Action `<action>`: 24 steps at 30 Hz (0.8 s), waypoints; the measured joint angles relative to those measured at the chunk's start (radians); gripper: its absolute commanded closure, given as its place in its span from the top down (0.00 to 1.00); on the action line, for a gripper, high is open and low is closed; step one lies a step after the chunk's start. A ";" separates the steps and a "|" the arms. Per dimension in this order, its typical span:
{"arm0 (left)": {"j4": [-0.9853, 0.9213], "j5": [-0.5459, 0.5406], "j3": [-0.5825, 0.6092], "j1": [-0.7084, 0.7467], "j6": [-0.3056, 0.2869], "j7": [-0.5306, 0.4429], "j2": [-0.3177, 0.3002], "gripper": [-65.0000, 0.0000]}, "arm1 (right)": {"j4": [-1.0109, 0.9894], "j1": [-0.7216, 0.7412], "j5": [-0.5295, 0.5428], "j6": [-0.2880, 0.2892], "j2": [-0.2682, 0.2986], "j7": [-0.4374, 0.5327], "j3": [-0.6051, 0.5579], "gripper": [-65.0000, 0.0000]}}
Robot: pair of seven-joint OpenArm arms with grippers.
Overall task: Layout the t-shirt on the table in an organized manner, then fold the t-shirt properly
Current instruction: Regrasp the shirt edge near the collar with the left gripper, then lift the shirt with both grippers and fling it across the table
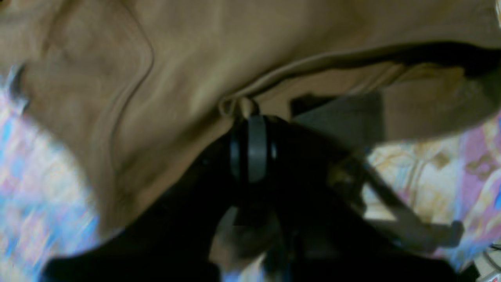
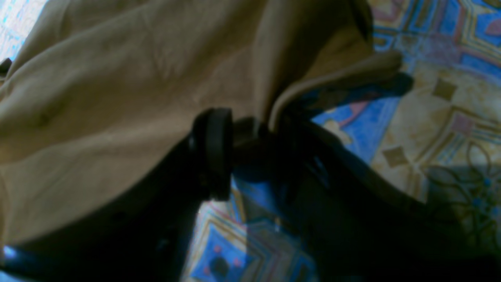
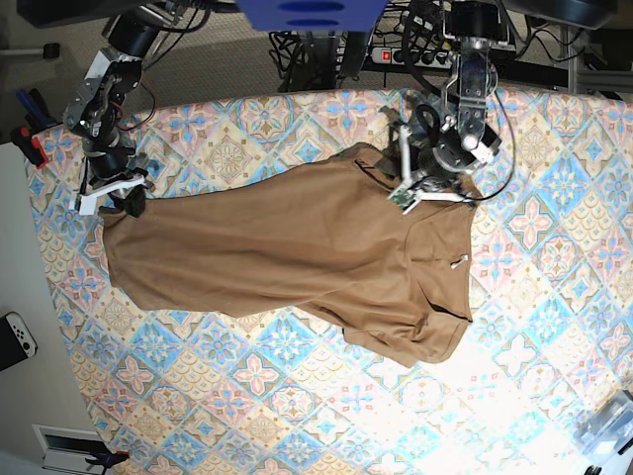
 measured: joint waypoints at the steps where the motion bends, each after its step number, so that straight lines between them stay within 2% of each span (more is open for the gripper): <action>1: 0.044 0.005 -0.017 0.013 0.004 0.000 0.011 0.00 | 0.016 -0.002 -0.011 -0.004 0.000 -0.018 -0.001 0.06; 2: 0.092 0.005 -0.040 0.025 0.004 0.000 0.025 0.00 | 0.034 -0.006 -0.024 -0.007 0.000 -0.036 -0.001 0.00; 7: 0.222 -0.002 -0.090 0.041 0.003 -0.012 0.060 0.00 | 0.106 -0.010 -0.031 -0.011 -0.006 -0.143 -0.001 0.00; 14: 0.242 -0.003 -0.132 0.048 0.002 -0.006 0.066 0.00 | 0.257 -0.016 -0.034 -0.011 -0.006 -0.157 0.003 0.00; 16: 0.254 -0.003 -0.165 0.030 -0.001 -0.009 0.115 0.00 | 0.318 -0.015 -0.031 -0.007 -0.005 -0.156 0.003 0.00; 19: 0.251 0.013 -0.259 -0.093 0.000 0.006 0.214 0.00 | 0.394 -0.013 -0.031 -0.004 -0.006 -0.151 0.002 0.00; 21: 0.261 0.059 -0.300 -0.169 0.004 -0.006 0.283 0.00 | 0.446 -0.014 -0.034 -0.003 -0.007 -0.162 0.003 0.00; 22: 0.266 0.099 -0.303 -0.200 0.006 -0.005 0.306 0.00 | 0.475 -0.014 -0.034 -0.006 -0.009 -0.162 0.003 0.00; 24: 0.267 0.170 -0.297 -0.251 -0.007 -0.013 0.309 0.00 | 0.523 -0.011 -0.027 0.002 -0.005 -0.148 0.002 0.00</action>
